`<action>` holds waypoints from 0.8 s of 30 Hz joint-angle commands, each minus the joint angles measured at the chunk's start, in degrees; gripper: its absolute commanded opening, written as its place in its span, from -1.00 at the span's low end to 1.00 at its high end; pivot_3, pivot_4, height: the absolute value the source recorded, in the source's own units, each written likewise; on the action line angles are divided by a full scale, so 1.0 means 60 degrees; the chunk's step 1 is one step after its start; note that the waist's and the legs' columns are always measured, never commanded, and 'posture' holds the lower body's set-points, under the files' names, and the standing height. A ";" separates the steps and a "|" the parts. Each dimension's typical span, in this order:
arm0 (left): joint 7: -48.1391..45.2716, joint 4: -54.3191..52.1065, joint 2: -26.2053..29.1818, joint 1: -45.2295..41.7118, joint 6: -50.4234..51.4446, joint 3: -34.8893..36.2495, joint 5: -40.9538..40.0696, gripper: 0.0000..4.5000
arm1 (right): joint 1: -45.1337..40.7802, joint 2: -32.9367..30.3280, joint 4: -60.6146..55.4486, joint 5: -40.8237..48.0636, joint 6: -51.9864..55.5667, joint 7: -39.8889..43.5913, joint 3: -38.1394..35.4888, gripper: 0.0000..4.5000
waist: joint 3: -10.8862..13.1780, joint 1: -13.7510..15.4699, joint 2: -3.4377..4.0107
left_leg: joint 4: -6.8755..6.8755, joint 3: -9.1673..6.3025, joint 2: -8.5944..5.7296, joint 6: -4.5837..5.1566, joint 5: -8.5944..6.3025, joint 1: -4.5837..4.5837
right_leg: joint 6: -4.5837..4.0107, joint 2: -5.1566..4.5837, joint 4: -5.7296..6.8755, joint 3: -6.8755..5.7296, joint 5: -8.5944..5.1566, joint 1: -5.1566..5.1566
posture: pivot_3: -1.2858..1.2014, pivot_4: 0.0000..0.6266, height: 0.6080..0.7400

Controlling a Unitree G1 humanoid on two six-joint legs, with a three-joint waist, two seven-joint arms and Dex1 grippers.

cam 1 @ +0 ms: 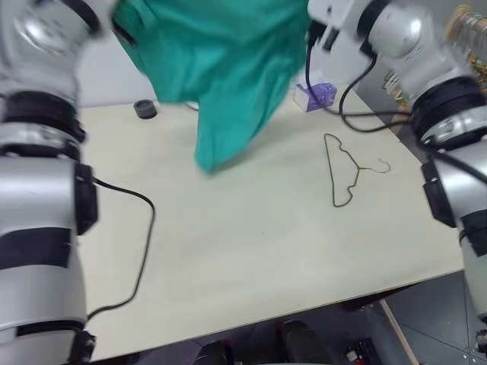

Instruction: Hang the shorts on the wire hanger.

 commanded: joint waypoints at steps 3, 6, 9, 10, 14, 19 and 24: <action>-0.1209 -0.0506 0.1405 0.1806 -0.1129 -0.0218 0.0423 -1.00 | 0.2736 -0.0313 -0.0995 -0.0783 -0.2412 0.0001 0.0539 -0.99 | -0.0049 -0.0002 0.0023 | -0.0084 0.0020 0.0003 0.0021 -0.0012 0.0139 | 0.0002 0.0003 -0.0008 0.0009 -0.0008 0.0121 | -0.03 -1.00 1.00; -0.2920 -0.1431 0.1637 0.4517 -0.0817 0.0423 -0.0728 -1.00 | 0.4965 -0.0327 -0.1998 -0.0540 -0.2924 0.1368 0.0810 -0.99 | -0.0038 0.0064 0.0037 | -0.0106 0.0045 -0.0041 0.0098 -0.0038 0.0318 | -0.0019 -0.0015 -0.0003 0.0002 -0.0014 0.0301 | -0.03 -1.00 1.00; -0.4727 -0.3880 0.1653 0.7801 0.0695 0.1172 -0.2396 -1.00 | 0.6841 -0.0708 -0.3597 0.0103 -0.3105 0.3426 0.1080 -0.99 | -0.0011 0.0065 0.0019 | 0.0024 -0.0003 -0.0068 0.0113 -0.0031 0.0417 | -0.0016 -0.0033 0.0101 -0.0009 -0.0014 0.0418 | -0.01 -1.00 1.00; -0.5371 -0.5149 0.1743 0.9343 0.1496 0.1387 -0.3070 -1.00 | 0.7518 -0.0895 -0.4303 0.0473 -0.2973 0.4213 0.1158 -0.99 | -0.0009 0.0072 0.0013 | 0.0054 -0.0018 -0.0067 0.0113 -0.0031 0.0419 | -0.0014 -0.0032 0.0128 -0.0019 -0.0007 0.0428 | -0.01 -1.00 1.00; -0.6832 -0.9350 0.2310 1.3701 0.4197 0.2189 -0.4752 -1.00 | 0.9151 -0.1524 -0.6716 0.1911 -0.1755 0.6652 0.1110 -0.99 | -0.0025 0.0112 0.0002 | 0.0056 -0.0044 -0.0057 0.0125 -0.0023 0.0453 | -0.0013 -0.0038 0.0105 -0.0032 0.0025 0.0473 | 0.00 -1.00 1.00; -0.7885 -1.2187 0.3109 1.6885 0.6173 0.2946 -0.5840 -1.00 | 1.0145 -0.2420 -0.8893 0.3254 0.0092 0.9105 0.0970 -0.99 | -0.0027 0.0464 -0.0008 | 0.0051 -0.0068 -0.0020 0.0125 -0.0027 0.0519 | -0.0035 -0.0003 0.0076 -0.0068 0.0021 0.0558 | -0.01 -1.00 1.00; -0.7877 -1.3317 0.3015 1.7596 0.7250 0.3253 -0.6267 -1.00 | 1.0585 -0.2803 -1.0038 0.3686 0.1217 1.0083 0.0822 -0.99 | -0.0010 0.0998 0.0019 | 0.0024 -0.0068 0.0018 0.0138 -0.0051 0.0741 | -0.0067 0.0035 -0.0008 -0.0091 -0.0057 0.0788 | -0.01 -1.00 1.00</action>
